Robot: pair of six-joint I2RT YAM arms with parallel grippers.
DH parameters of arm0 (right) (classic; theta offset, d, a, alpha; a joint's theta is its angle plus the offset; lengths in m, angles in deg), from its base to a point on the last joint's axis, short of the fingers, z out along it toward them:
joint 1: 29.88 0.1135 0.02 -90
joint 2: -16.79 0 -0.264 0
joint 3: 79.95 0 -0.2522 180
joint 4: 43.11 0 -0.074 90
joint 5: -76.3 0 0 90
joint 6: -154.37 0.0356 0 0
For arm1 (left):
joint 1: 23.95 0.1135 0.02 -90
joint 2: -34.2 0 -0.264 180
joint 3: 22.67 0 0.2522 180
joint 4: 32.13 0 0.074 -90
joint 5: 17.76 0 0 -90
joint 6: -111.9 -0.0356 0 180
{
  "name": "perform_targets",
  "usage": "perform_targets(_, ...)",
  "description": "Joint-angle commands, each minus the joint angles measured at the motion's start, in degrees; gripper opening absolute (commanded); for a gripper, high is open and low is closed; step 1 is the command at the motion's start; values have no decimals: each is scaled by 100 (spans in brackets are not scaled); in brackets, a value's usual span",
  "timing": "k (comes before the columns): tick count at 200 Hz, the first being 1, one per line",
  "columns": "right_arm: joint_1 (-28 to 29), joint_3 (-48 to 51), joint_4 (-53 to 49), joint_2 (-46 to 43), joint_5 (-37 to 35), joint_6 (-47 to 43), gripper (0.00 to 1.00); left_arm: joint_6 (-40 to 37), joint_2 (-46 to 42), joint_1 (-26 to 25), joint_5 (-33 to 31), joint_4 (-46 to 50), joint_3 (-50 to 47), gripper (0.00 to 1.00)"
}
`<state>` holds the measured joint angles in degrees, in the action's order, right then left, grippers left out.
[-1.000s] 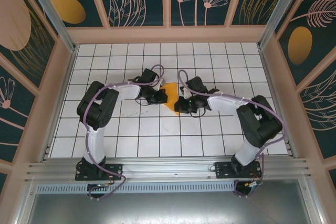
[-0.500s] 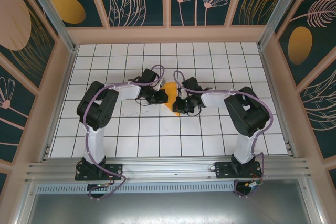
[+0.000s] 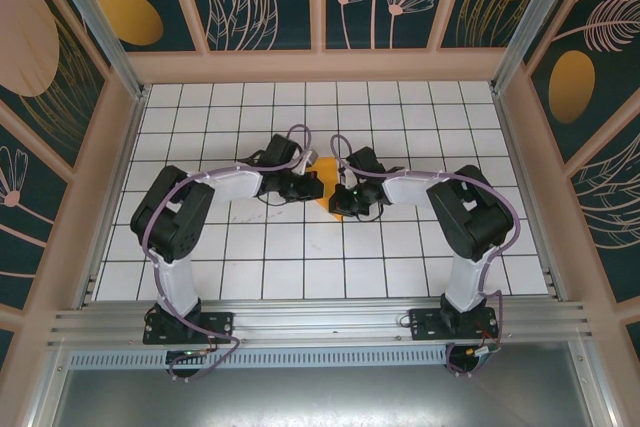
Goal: Fold a paper plane with a square sheet of paper (fold left side to right side)
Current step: Third fold the triangle at the center of the table.
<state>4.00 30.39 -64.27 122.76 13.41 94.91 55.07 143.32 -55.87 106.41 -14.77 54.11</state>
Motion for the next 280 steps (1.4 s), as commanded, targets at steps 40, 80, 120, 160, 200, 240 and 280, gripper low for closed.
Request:
perform_targets(40, 12, 24, -433, 300, -277, -49, 0, 129, 432, -69, 246, -284, 56, 1)
perform_targets(80, 28, -7, -514, 303, -318, -83, 0, 93, 556, -68, -67, -216, 17, 0)
perform_targets(120, 34, 9, -649, 289, -411, -126, 0, 85, 643, -55, -525, -68, 61, 0)
perform_targets(160, 37, 29, -727, 253, -453, -150, 0, 34, 639, 21, -813, 44, 96, 0)
perform_targets(200, 32, 93, -735, 209, -453, -145, 0, -110, 504, 328, -1021, 185, 62, 0)
perform_targets(240, 37, 149, -730, 159, -421, -130, 0, -345, 399, 758, -1183, 291, 15, 0)
perform_targets(280, 53, 203, -678, 100, -386, -91, 0, -513, 420, 1019, -1299, 379, 54, 0)
